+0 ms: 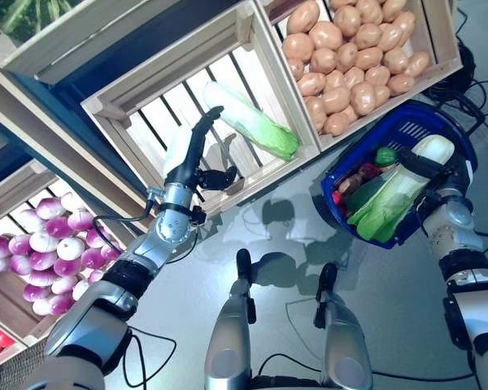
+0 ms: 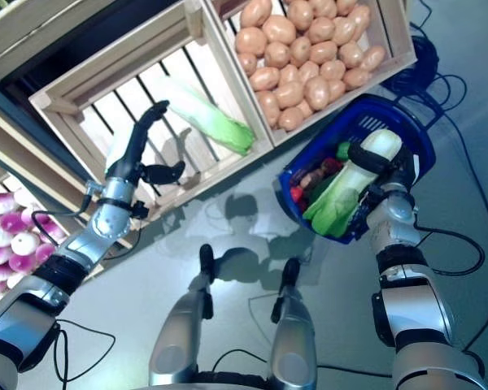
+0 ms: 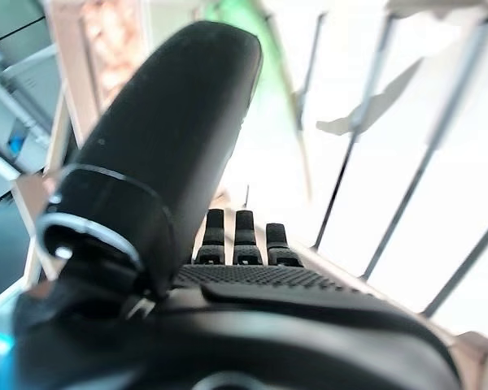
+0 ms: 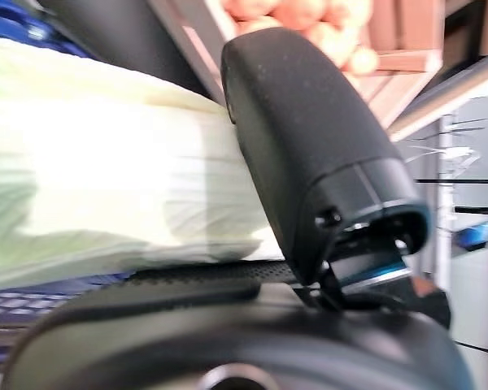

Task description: Put vegetables into the basket

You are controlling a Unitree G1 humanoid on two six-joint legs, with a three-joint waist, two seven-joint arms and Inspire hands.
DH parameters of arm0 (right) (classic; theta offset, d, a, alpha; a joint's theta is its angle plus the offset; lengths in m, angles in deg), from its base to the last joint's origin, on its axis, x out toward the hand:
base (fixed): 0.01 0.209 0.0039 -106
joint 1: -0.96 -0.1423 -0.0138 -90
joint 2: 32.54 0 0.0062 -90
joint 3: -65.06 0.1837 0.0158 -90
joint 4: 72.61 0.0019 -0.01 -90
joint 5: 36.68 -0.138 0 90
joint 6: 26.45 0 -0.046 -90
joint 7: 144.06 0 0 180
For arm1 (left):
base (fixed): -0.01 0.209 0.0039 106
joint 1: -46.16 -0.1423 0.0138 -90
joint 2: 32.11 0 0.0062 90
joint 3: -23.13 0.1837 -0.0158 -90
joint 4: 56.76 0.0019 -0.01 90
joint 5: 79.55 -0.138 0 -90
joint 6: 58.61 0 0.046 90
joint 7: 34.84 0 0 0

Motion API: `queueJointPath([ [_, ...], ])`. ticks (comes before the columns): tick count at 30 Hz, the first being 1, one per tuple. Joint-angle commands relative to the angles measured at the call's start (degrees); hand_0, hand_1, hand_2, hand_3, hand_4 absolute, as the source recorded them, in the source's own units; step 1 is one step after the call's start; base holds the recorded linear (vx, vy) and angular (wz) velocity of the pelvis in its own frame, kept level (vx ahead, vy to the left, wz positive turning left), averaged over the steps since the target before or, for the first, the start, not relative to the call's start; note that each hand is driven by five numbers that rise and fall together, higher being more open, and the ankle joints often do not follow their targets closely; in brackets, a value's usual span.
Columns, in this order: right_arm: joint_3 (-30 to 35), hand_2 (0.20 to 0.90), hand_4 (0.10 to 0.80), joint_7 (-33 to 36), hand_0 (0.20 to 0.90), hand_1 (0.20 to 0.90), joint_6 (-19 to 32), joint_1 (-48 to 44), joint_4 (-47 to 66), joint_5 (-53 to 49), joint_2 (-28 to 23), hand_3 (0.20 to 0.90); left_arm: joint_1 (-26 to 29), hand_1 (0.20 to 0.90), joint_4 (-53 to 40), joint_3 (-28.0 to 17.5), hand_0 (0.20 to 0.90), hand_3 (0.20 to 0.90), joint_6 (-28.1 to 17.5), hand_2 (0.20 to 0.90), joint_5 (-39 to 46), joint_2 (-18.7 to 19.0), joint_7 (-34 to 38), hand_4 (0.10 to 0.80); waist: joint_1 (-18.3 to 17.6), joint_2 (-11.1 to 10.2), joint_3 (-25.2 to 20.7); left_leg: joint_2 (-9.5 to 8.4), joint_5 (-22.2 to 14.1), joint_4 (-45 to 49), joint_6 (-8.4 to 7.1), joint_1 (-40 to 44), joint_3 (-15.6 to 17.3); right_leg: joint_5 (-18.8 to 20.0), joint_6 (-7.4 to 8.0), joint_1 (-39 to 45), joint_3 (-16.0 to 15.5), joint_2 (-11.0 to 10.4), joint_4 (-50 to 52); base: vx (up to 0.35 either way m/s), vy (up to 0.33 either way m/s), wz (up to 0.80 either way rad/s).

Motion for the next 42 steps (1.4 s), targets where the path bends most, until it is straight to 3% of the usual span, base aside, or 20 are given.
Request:
queueJointPath([
  [1,0.78,0.300,0.400,2.73,0.300,0.300,6.38,-6.80,2.73,-3.18,-4.89,0.300,6.50,0.900,-2.19,-4.49,0.900,0.900,-5.88,0.900,1.21,2.69,5.11,0.800,0.12,-1.76,-0.50,-0.75,-10.35,13.61,-3.13,-2.98,-3.04,-2.50,-3.49,-1.62,-0.90,-0.81,7.27,-0.086,0.020,0.22],
  [12,-0.52,0.300,0.400,11.06,0.300,0.300,8.22,-12.97,1.20,-0.43,-5.35,0.300,9.09,0.900,-5.90,-3.57,0.900,0.900,-6.72,0.900,2.50,3.21,6.61,0.800,1.92,-0.73,-0.19,-1.47,-11.90,20.10,-2.29,-12.53,-2.83,-5.37,-3.99,-11.72,-1.72,-3.23,17.42,-0.045,-0.013,0.10],
  [18,-0.88,0.300,0.400,14.60,0.300,0.300,9.38,-15.00,1.65,0.49,-6.88,0.300,8.05,0.900,-10.60,-4.40,0.900,0.900,-6.49,0.900,2.51,4.32,7.05,0.800,2.58,-0.05,-0.19,-1.06,-14.42,26.64,-1.49,-19.20,-2.96,-8.54,-5.06,-18.42,-1.09,-4.55,25.77,0.024,-0.022,0.08],
  [19,-1.01,0.300,0.400,15.00,0.300,0.300,9.62,-15.31,1.55,0.47,-7.16,0.300,7.88,0.900,-10.97,-4.27,0.900,0.900,-6.53,0.900,2.78,4.44,7.00,0.800,2.55,0.05,-0.19,-1.04,-16.02,27.71,-1.87,-19.12,-3.23,-10.07,-4.53,-18.42,-0.41,-4.55,27.07,0.030,-0.045,0.11],
  [21,-0.86,0.300,0.400,15.84,0.300,0.300,10.01,-15.88,1.81,1.04,-7.75,0.300,7.41,0.900,-12.69,-4.53,0.900,0.900,-5.95,0.900,2.80,4.86,7.15,0.800,2.70,0.37,-0.19,-0.99,-15.46,29.05,-1.28,-21.42,-2.98,-9.77,-5.47,-20.77,-0.68,-4.77,28.81,0.029,-0.030,0.11],
  [24,-1.00,0.300,0.400,17.61,0.300,0.300,9.82,-16.23,2.03,1.75,-8.22,0.300,6.80,0.900,-13.58,-4.55,0.900,0.900,-5.69,0.900,3.12,5.33,6.99,0.800,2.77,0.39,-0.19,-1.16,-17.69,31.26,-1.46,-21.96,-3.42,-11.78,-4.97,-21.26,0.14,-4.83,31.06,0.083,-0.040,0.05],
  [25,-0.85,0.604,0.602,19.46,0.604,0.604,9.33,-16.76,2.19,2.65,-8.85,0.604,6.19,0.900,-14.28,-4.91,0.900,0.900,-5.63,0.900,3.85,6.05,6.81,0.800,2.96,0.48,-0.19,-1.12,-18.14,32.71,-1.19,-23.20,-3.76,-12.25,-5.20,-22.46,0.37,-4.65,32.61,0.030,-0.047,0.05],
  [26,-0.93,0.604,0.602,20.08,0.604,0.604,9.12,-16.92,2.36,2.87,-8.97,0.604,6.05,0.900,-14.47,-4.98,0.900,0.900,-5.61,0.900,3.89,6.15,6.80,0.800,2.99,0.44,-0.19,-1.13,-18.27,33.03,-1.08,-23.43,-3.79,-12.35,-5.27,-22.67,0.36,-4.65,32.85,0.047,-0.068,0.05],
  [27,-1.02,0.900,0.800,20.77,0.900,0.900,7.98,-17.34,2.47,3.59,-9.18,0.900,5.77,0.900,-14.61,-5.11,0.900,0.900,-5.99,0.900,3.78,6.44,6.87,0.800,3.06,0.42,-0.19,-1.15,-18.52,33.68,-0.99,-23.88,-4.00,-12.55,-5.39,-23.01,0.36,-4.57,33.32,0.031,-0.037,0.03],
  [40,-1.46,0.900,0.800,18.53,0.900,0.900,3.32,-16.57,-1.24,1.68,-10.03,0.900,7.62,0.900,-13.80,-4.57,0.900,0.900,-6.85,0.900,1.62,9.52,8.31,0.800,3.05,-0.44,-0.19,0.06,-18.26,34.81,-1.40,-22.11,-4.05,-12.74,-5.76,-20.77,0.19,-3.96,33.68,0.027,-0.007,-0.02],
  [42,-1.19,0.900,0.800,18.85,0.900,0.900,2.78,-16.84,-1.58,2.22,-10.50,0.900,8.17,0.900,-13.15,-4.75,0.900,0.900,-6.64,0.900,2.01,10.20,7.96,0.800,3.04,-0.57,-0.19,0.58,-16.38,33.55,-1.19,-21.88,-3.54,-11.22,-6.41,-20.43,-0.52,-3.90,32.31,-0.028,0.003,0.00],
])
